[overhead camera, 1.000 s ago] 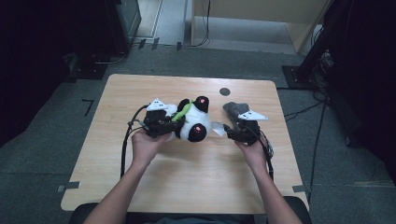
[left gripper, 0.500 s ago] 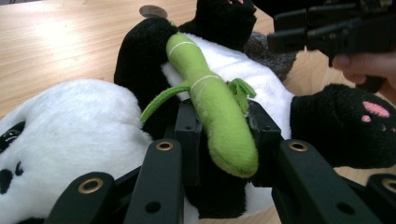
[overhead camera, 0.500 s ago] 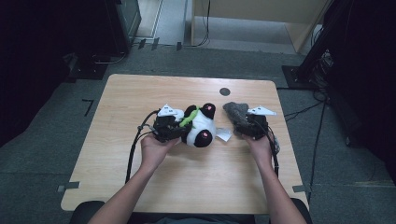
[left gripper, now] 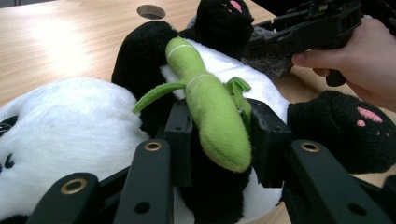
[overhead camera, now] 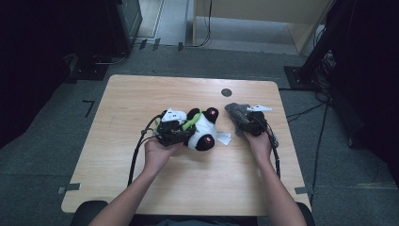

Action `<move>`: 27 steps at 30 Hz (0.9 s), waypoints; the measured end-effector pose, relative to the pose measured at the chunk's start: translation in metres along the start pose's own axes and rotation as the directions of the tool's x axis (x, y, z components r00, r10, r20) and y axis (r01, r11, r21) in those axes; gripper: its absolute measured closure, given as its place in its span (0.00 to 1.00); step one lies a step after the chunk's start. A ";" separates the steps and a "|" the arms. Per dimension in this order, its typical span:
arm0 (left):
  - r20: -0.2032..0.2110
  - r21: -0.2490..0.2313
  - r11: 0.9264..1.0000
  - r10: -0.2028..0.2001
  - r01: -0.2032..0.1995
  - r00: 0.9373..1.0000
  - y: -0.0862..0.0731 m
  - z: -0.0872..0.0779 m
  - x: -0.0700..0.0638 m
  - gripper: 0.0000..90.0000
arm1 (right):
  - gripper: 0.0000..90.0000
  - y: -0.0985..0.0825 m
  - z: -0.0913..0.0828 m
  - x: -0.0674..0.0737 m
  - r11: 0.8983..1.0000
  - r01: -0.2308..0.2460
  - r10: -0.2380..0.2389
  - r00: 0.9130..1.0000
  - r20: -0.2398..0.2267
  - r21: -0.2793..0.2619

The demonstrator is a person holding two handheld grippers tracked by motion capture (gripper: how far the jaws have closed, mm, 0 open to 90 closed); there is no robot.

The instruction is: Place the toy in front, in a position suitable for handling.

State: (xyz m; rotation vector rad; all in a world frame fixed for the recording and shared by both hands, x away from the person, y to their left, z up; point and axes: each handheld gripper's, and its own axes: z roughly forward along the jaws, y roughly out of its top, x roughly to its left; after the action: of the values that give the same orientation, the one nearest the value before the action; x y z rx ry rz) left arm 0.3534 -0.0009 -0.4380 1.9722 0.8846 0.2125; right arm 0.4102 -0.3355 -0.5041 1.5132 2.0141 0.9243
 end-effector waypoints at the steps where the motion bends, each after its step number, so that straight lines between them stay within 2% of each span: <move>1: 0.000 0.000 1.000 0.000 0.000 1.000 0.000 0.000 0.000 0.68 | 0.55 0.000 0.000 0.000 1.000 0.000 0.000 1.000 0.000 0.000; 3: 0.004 -0.007 1.000 -0.002 0.002 1.000 0.000 -0.001 0.000 0.65 | 0.63 -0.002 0.002 -0.001 1.000 0.008 -0.008 1.000 0.001 0.006; 4: 0.006 -0.013 1.000 -0.001 0.001 1.000 -0.001 -0.001 0.000 0.60 | 0.70 -0.002 0.003 -0.001 1.000 0.016 -0.016 1.000 0.000 0.008; 5: 0.008 -0.019 1.000 -0.003 0.003 1.000 -0.001 -0.001 0.000 0.60 | 0.70 -0.002 0.003 -0.001 1.000 0.016 -0.016 1.000 0.000 0.008; 9: 0.003 -0.043 0.999 0.009 -0.009 1.000 -0.001 -0.004 0.000 0.43 | 0.78 -0.001 0.001 0.000 0.999 0.042 -0.042 0.999 0.008 0.007; 14: 0.023 -0.040 0.999 0.006 -0.005 1.000 -0.002 -0.005 0.002 0.39 | 0.80 0.002 -0.003 0.000 0.999 0.041 -0.041 0.999 0.003 0.007; 18: 0.024 -0.044 0.999 0.017 -0.016 1.000 -0.001 -0.007 0.000 0.36 | 0.80 0.005 -0.009 -0.002 1.000 0.020 -0.020 1.000 -0.021 0.001; 21: 0.025 -0.052 0.998 0.023 -0.022 0.999 -0.001 -0.011 0.000 0.32 | 0.80 0.009 -0.016 -0.001 1.000 0.004 -0.004 0.998 -0.055 0.003; 25: 0.045 -0.058 0.998 0.010 -0.007 0.999 0.000 -0.016 0.003 0.31 | 0.80 0.012 -0.022 0.003 1.000 0.017 -0.017 0.997 -0.071 0.001; 27: 0.038 -0.056 0.998 0.015 -0.013 0.999 -0.001 -0.020 0.005 0.30 | 0.80 0.013 -0.026 0.005 1.000 0.022 -0.022 0.996 -0.088 -0.001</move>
State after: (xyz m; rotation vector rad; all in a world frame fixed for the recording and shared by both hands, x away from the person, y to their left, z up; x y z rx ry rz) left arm 0.3472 0.0159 -0.4284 1.9249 0.8316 0.2050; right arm 0.3993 -0.3349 -0.4767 1.4706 2.0879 0.9986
